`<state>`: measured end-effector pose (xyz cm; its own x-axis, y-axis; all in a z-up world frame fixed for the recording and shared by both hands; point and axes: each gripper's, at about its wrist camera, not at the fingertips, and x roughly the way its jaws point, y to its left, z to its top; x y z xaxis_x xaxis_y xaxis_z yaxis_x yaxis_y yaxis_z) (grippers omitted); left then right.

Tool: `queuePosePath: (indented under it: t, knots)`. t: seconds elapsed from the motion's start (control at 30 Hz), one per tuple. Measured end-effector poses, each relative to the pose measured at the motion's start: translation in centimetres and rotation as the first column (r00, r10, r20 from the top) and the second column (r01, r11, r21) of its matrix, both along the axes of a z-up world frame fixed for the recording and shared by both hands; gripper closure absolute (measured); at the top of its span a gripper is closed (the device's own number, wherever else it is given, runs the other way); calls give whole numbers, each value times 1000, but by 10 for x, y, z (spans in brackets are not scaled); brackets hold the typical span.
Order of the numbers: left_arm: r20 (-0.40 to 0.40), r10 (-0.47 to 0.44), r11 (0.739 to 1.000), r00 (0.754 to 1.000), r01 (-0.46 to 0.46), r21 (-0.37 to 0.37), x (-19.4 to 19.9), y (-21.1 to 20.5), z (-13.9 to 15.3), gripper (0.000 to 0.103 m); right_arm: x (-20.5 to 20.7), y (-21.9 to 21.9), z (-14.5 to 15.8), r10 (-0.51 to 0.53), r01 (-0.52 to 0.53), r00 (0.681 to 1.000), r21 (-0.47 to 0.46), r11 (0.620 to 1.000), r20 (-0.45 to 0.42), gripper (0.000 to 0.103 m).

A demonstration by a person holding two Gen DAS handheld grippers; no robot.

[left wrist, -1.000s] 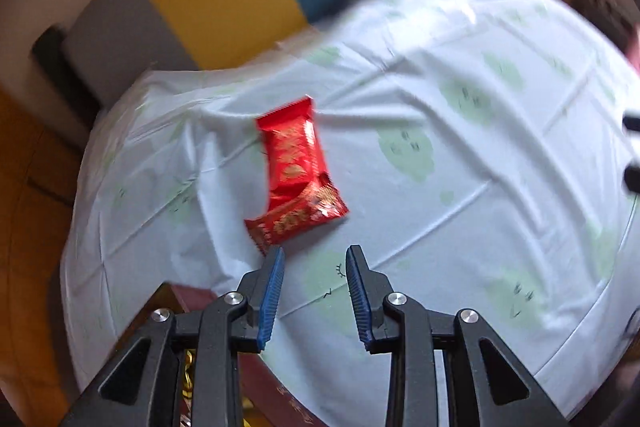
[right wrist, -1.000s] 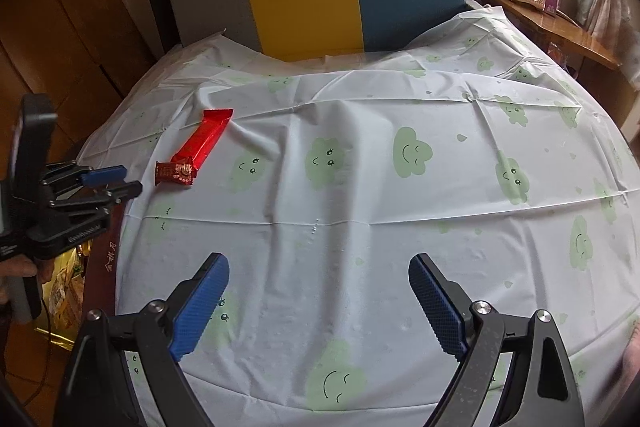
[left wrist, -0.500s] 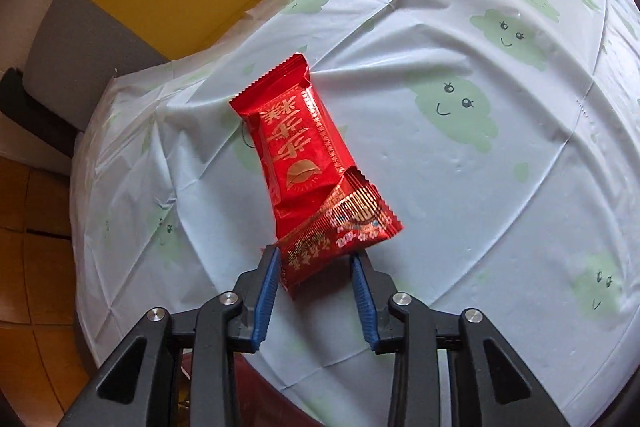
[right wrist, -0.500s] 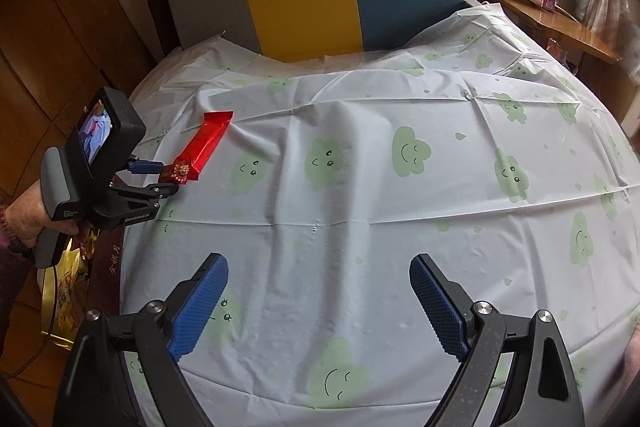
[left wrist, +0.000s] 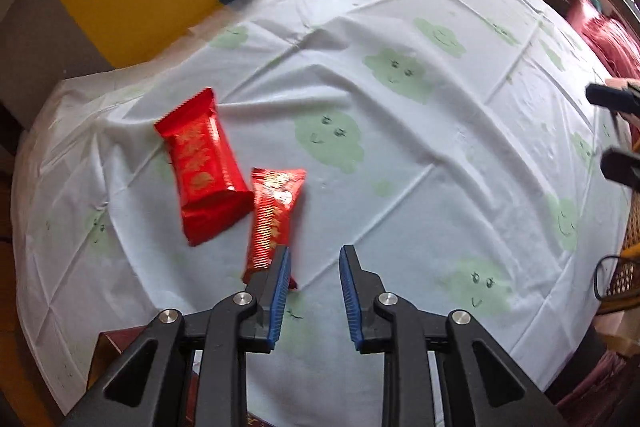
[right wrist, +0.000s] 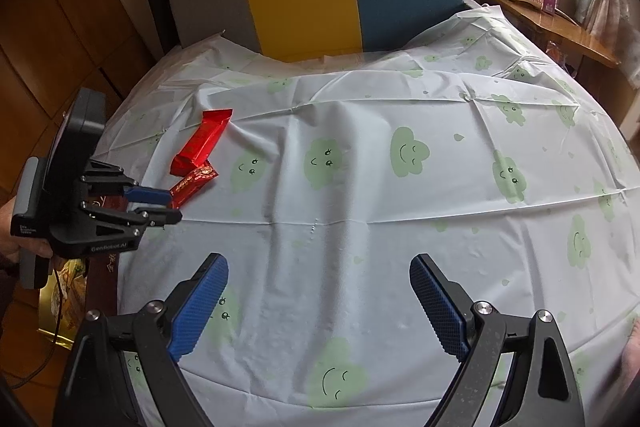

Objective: Organize snacks
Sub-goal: 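Grasp the small red wafer packet with the left gripper and lift it, then grasp the large red gold-printed packet with the right gripper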

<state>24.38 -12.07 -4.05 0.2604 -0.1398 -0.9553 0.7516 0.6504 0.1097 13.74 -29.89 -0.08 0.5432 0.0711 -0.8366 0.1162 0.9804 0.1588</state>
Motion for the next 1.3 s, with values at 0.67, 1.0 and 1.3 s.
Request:
queuePosePath:
  t: [0.67, 1.0, 1.3]
  knots:
    - [36, 76, 996, 996, -78, 50, 42, -9, -40, 69, 2, -1, -1, -8, 8, 1000, 3, 1000, -6, 10]
    - [62, 154, 988, 986, -155, 7, -1, -18, -30, 80, 1, -5, 0, -29, 29, 1000, -6, 1000, -3, 10]
    - [72, 251, 961, 965, -239, -140, -119, -11, -6, 80, -3, -4, -2, -35, 35, 999, -40, 999, -2, 10]
